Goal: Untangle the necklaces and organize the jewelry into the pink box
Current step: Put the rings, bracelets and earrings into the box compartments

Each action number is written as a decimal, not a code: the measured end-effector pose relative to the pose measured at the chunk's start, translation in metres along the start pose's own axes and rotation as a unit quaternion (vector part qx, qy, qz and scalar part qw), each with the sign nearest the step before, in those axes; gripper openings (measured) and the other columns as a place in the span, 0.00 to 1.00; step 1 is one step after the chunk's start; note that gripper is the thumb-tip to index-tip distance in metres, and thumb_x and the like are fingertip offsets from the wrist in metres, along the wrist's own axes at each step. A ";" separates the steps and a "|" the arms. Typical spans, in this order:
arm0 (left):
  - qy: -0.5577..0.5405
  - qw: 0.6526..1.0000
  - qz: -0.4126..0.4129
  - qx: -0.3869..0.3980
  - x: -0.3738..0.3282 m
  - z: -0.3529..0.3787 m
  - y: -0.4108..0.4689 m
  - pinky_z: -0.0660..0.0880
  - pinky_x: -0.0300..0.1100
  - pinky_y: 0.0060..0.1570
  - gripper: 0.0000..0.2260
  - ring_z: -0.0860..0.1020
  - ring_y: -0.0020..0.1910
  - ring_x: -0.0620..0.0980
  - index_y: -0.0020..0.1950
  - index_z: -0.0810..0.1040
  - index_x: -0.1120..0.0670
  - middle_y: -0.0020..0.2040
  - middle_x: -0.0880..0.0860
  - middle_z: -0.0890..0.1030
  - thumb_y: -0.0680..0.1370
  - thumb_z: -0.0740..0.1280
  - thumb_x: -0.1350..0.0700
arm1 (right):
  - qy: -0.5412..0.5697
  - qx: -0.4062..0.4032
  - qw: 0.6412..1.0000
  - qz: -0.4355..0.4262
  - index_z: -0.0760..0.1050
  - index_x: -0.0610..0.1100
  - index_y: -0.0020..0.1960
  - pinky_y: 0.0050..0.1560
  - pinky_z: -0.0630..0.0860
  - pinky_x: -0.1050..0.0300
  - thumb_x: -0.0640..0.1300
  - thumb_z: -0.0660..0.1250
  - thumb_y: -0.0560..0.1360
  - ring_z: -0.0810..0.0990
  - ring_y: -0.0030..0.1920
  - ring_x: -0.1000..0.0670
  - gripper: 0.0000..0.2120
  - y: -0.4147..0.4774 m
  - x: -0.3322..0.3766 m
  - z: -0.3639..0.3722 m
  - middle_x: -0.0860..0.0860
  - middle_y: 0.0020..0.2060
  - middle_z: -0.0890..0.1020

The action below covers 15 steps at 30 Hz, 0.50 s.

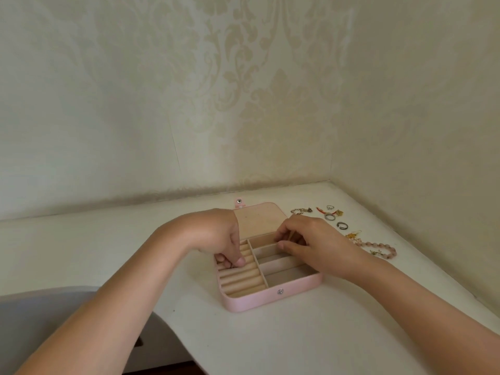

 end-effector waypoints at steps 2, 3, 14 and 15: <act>-0.035 0.999 -0.015 0.021 0.001 -0.002 0.007 0.67 0.27 0.30 0.06 0.74 0.28 0.38 0.35 0.83 0.51 0.27 0.43 0.79 0.70 0.75 0.52 | 0.002 0.003 1.000 -0.002 0.78 0.48 0.49 0.45 0.72 0.67 0.44 0.67 0.76 0.76 0.44 0.58 0.03 0.000 0.000 0.000 0.56 0.44 0.78; -0.046 0.998 -0.023 0.028 0.002 -0.003 0.010 0.68 0.28 0.31 0.05 0.74 0.28 0.38 0.36 0.83 0.51 0.28 0.44 0.79 0.70 0.75 0.52 | 0.005 0.005 1.000 -0.003 0.78 0.48 0.49 0.45 0.72 0.67 0.44 0.67 0.76 0.76 0.44 0.58 0.04 0.000 -0.001 -0.001 0.56 0.44 0.79; -0.087 0.988 -0.066 0.107 0.010 0.005 0.024 0.70 0.30 0.29 0.08 0.73 0.27 0.40 0.34 0.80 0.51 0.29 0.45 0.79 0.69 0.76 0.50 | -0.077 -0.150 0.971 0.169 0.82 0.44 0.46 0.42 0.67 0.62 0.40 0.67 0.75 0.76 0.40 0.54 0.05 0.000 -0.067 -0.050 0.54 0.39 0.79; -0.091 0.987 -0.072 0.111 0.010 0.005 0.024 0.70 0.30 0.28 0.09 0.73 0.27 0.40 0.34 0.79 0.52 0.29 0.45 0.79 0.69 0.76 0.51 | -0.076 -0.153 0.967 0.189 0.82 0.45 0.46 0.42 0.67 0.61 0.41 0.67 0.75 0.77 0.41 0.54 0.05 -0.002 -0.075 -0.053 0.54 0.39 0.80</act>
Point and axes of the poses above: each hand's wrist, its own y-axis towards the middle knuckle, its own z-axis out of the palm, x = y × z, the point moved 3 cm from there along y, towards the middle knuckle
